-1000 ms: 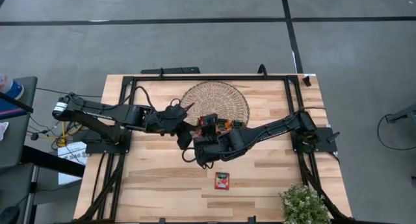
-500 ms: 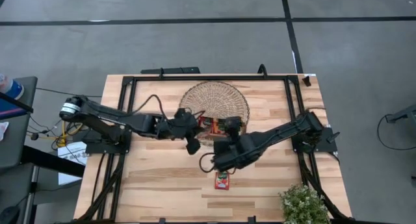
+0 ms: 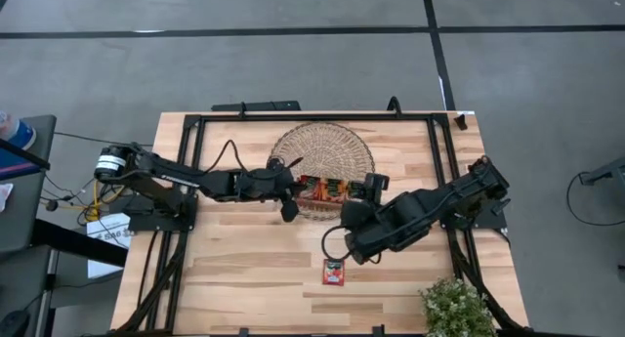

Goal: Pick & Place Tea
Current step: Put the red tea bag into the left section of the wooden organizer

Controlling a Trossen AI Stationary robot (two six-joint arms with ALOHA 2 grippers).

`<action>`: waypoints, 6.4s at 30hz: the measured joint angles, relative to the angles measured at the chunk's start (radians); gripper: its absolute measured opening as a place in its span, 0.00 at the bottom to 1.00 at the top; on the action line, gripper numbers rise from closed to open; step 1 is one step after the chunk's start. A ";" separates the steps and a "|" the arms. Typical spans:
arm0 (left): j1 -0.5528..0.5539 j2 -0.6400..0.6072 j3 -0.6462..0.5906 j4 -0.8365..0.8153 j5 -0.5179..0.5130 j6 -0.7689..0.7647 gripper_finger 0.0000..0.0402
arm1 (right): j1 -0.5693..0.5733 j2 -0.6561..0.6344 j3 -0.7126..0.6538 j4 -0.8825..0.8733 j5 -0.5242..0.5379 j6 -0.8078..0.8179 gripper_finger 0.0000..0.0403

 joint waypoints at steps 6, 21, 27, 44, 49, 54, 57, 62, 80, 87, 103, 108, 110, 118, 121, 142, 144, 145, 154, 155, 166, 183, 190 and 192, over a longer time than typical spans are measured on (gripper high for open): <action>0.045 0.017 0.001 0.038 0.065 0.042 0.00 | 0.012 -0.006 0.000 0.002 -0.002 0.013 0.48; 0.120 0.094 0.002 0.066 0.151 0.063 0.00 | 0.012 0.001 0.000 0.003 -0.007 0.014 0.48; 0.123 0.119 0.002 0.093 0.151 0.082 0.00 | 0.012 0.001 0.000 0.003 -0.007 0.014 0.48; 0.138 0.120 0.002 0.040 0.123 0.099 0.00 | 0.011 0.001 0.000 0.003 -0.012 0.014 0.48; 0.138 0.120 0.002 0.037 0.120 0.099 0.00 | 0.009 0.001 0.000 0.004 -0.013 0.013 0.48; 0.138 0.120 0.002 0.038 0.120 0.099 0.00 | 0.009 0.002 0.000 0.004 -0.013 0.013 0.48; 0.137 0.120 0.002 0.051 0.120 0.095 0.00 | 0.009 0.002 0.000 0.004 -0.013 0.013 0.48; 0.137 0.119 0.002 0.060 0.120 0.095 0.00 | 0.009 0.002 0.000 0.004 -0.013 0.013 0.48; 0.137 0.119 0.002 0.075 0.124 0.107 0.21 | 0.009 0.002 0.000 0.006 -0.013 0.013 0.48; 0.137 0.055 0.017 0.055 0.124 0.127 0.32 | 0.009 0.002 0.000 0.006 -0.023 0.011 0.48; -0.125 -0.232 0.070 -0.396 0.242 -0.089 0.33 | 0.040 0.003 -0.189 0.226 -0.214 -0.206 0.48; -0.172 -0.232 0.070 -0.553 0.216 -0.206 0.33 | 0.023 0.002 -0.280 0.388 -0.431 -0.314 0.48; -0.191 -0.232 0.070 -0.606 0.183 -0.241 0.33 | 0.010 0.002 -0.320 0.477 -0.528 -0.326 0.48; -0.282 -0.232 0.070 -0.729 0.051 -0.362 0.33 | -0.049 0.002 -0.470 0.705 -0.673 -0.173 0.48; -0.316 -0.232 0.070 -0.769 -0.004 -0.397 0.33 | -0.065 0.002 -0.532 0.733 -0.673 -0.076 0.48; -0.386 -0.231 0.060 -0.859 -0.147 -0.431 0.33 | -0.096 0.193 -0.662 0.892 -0.651 0.055 0.48; -0.386 -0.231 0.060 -0.869 -0.147 -0.433 0.33 | -0.101 0.208 -0.652 0.893 -0.663 0.038 0.48; -0.386 -0.231 0.060 -0.869 -0.147 -0.433 0.33 | -0.101 0.217 -0.645 0.887 -0.674 0.034 0.48; -0.386 -0.231 0.060 -0.867 -0.151 -0.435 0.33 | -0.057 0.240 -0.612 0.831 -0.565 0.048 0.47; -0.386 -0.231 0.060 -0.867 -0.156 -0.435 0.33 | -0.052 0.240 -0.612 0.809 -0.549 0.062 0.47; -0.386 -0.231 0.060 -0.859 -0.180 -0.438 0.33 | -0.043 0.244 -0.614 0.678 -0.476 0.189 0.38; -0.386 -0.231 0.060 -0.842 -0.183 -0.439 0.33 | -0.043 0.244 -0.617 0.646 -0.490 0.232 0.02; -0.386 -0.231 0.060 -0.837 -0.183 -0.439 0.33 | -0.037 0.222 -0.623 0.610 -0.462 0.249 0.00; -0.386 -0.231 0.060 -0.836 -0.183 -0.439 0.33 | -0.030 0.202 -0.624 0.607 -0.445 0.255 0.00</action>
